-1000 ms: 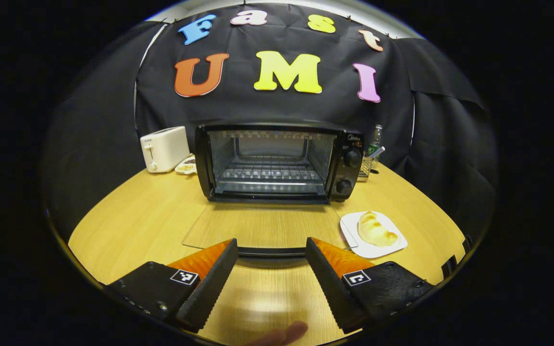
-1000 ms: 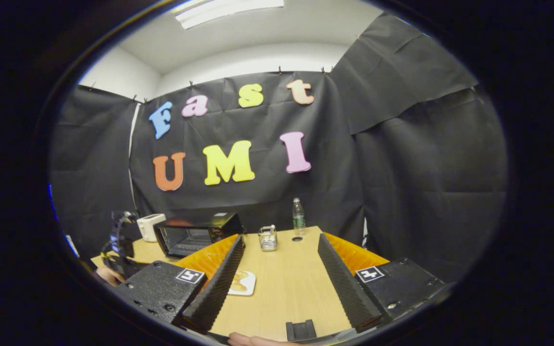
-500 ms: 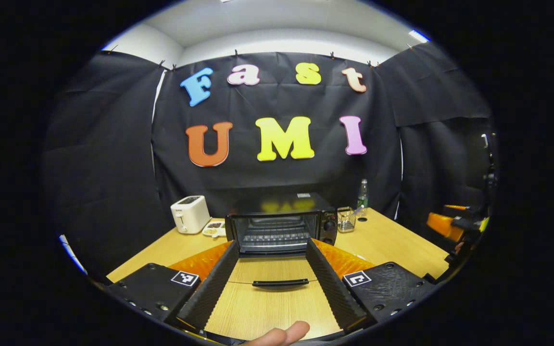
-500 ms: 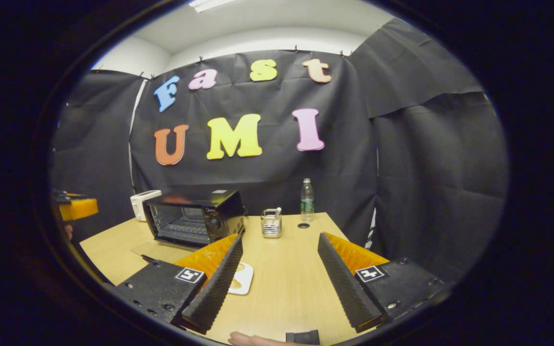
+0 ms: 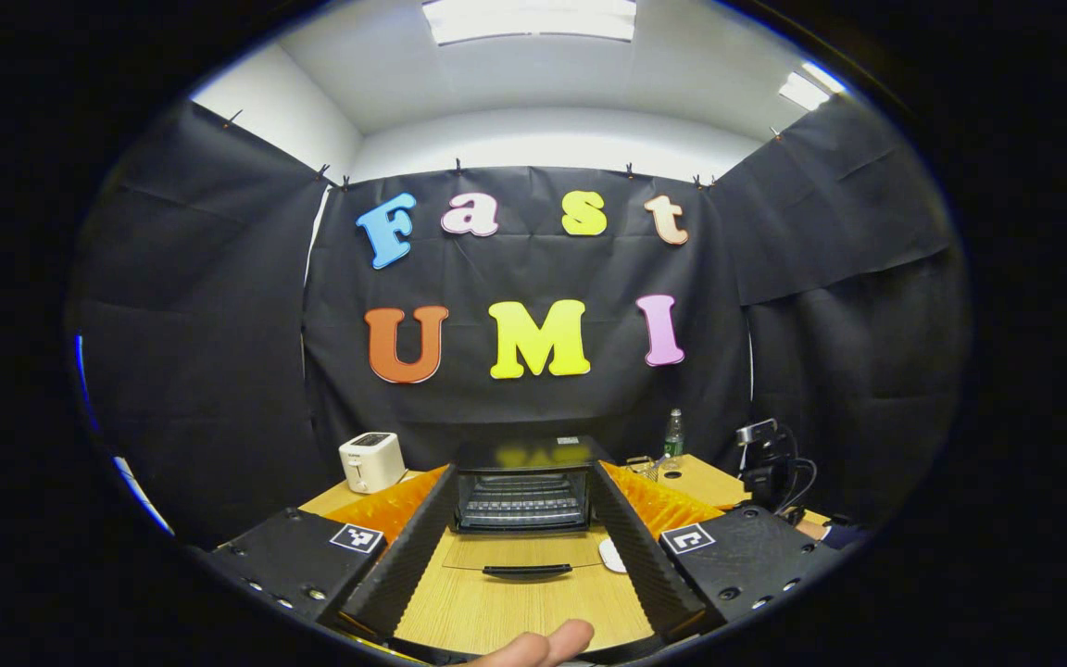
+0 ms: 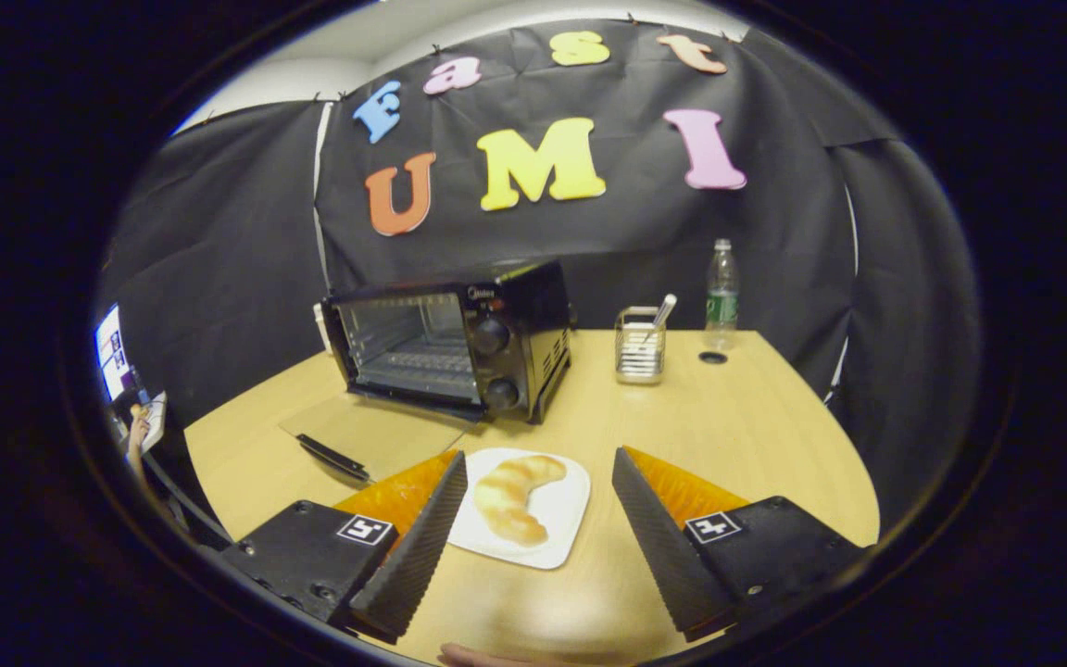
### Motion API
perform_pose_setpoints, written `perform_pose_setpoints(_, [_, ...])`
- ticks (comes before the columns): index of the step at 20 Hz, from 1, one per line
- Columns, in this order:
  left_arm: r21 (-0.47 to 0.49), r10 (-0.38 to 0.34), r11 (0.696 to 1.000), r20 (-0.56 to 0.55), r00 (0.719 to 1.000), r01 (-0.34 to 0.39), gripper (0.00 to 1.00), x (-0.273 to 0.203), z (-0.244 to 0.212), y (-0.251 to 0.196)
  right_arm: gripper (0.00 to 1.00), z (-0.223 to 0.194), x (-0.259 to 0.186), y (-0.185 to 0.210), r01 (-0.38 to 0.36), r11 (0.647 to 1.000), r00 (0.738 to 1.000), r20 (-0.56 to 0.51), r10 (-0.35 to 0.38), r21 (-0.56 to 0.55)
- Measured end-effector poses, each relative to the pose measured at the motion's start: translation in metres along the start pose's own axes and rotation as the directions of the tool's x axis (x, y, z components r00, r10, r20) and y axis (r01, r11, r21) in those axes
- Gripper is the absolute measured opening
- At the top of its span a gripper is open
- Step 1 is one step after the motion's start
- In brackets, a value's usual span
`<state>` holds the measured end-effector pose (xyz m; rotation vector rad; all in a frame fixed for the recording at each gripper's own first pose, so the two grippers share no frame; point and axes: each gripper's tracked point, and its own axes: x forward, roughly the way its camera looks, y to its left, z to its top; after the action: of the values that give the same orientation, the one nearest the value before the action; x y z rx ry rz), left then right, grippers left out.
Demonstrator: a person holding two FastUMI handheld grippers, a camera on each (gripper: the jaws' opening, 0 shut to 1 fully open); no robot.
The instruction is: Open the electric oven with the left hand, put the food in, and close the electric oven.
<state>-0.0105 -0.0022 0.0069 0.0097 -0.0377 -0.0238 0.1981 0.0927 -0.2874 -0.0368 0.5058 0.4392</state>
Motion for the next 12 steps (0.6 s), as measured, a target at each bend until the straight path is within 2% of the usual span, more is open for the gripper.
perform_pose_setpoints(1, [0.001,-0.002,1.0,0.008,1.0,0.002,0.93,-0.001,0.0,-0.001,0.99,-0.006,0.008,0.006,-0.021,1.0,0.999,-0.023,0.022,0.015])
perform_pose_setpoints(2, [-0.005,-0.004,1.0,0.007,1.0,0.004,0.93,-0.002,0.0,-0.001,0.94,-0.011,0.014,0.013,-0.044,0.998,0.998,-0.044,0.045,0.034])
perform_pose_setpoints(3, [-0.016,-0.009,1.0,0.004,1.0,0.009,0.93,-0.002,-0.003,-0.003,0.93,-0.018,0.021,0.019,-0.054,0.997,0.996,-0.071,0.057,0.049])
perform_pose_setpoints(4, [-0.027,-0.014,1.0,0.003,1.0,0.014,0.93,-0.002,-0.004,-0.004,0.98,-0.026,0.026,0.025,-0.059,0.997,0.993,-0.095,0.063,0.053])
perform_pose_setpoints(5, [-0.035,-0.018,0.999,0.0,1.0,0.018,0.93,-0.003,-0.005,-0.004,0.93,-0.032,0.032,0.029,-0.056,0.998,0.991,-0.12,0.06,0.042])
perform_pose_setpoints(6, [-0.037,-0.021,0.999,-0.006,1.0,0.02,0.93,-0.003,-0.008,-0.002,0.97,-0.04,0.039,0.031,-0.05,0.999,0.987,-0.149,0.052,0.019])
perform_pose_setpoints(7, [-0.034,-0.019,0.999,-0.015,1.0,0.018,0.93,-0.002,-0.011,0.0,0.87,-0.048,0.046,0.03,-0.038,0.999,0.983,-0.181,0.037,-0.003])
perform_pose_setpoints(8, [-0.028,-0.011,1.0,-0.025,1.0,0.01,0.93,-0.002,-0.015,0.005,0.83,-0.053,0.05,0.026,-0.018,0.999,0.981,-0.193,0.012,-0.029])
perform_pose_setpoints(9, [-0.02,0.004,1.0,-0.036,0.999,-0.004,0.93,-0.002,-0.019,0.01,0.85,-0.059,0.054,0.022,0.003,0.999,0.977,-0.212,-0.011,-0.04])
perform_pose_setpoints(10, [-0.01,0.019,1.0,-0.042,0.999,-0.02,0.93,-0.003,-0.022,0.014,0.8,-0.061,0.058,0.02,0.018,0.999,0.975,-0.221,-0.024,-0.026])
perform_pose_setpoints(11, [0.005,0.029,1.0,-0.04,0.999,-0.029,0.94,-0.003,-0.023,0.018,0.82,-0.057,0.059,0.017,0.028,1.0,0.974,-0.223,-0.029,-0.005])
perform_pose_setpoints(12, [0.018,0.038,0.999,-0.036,0.999,-0.037,0.94,-0.003,-0.023,0.021,0.8,-0.057,0.061,0.017,0.025,1.0,0.975,-0.223,-0.022,0.011])
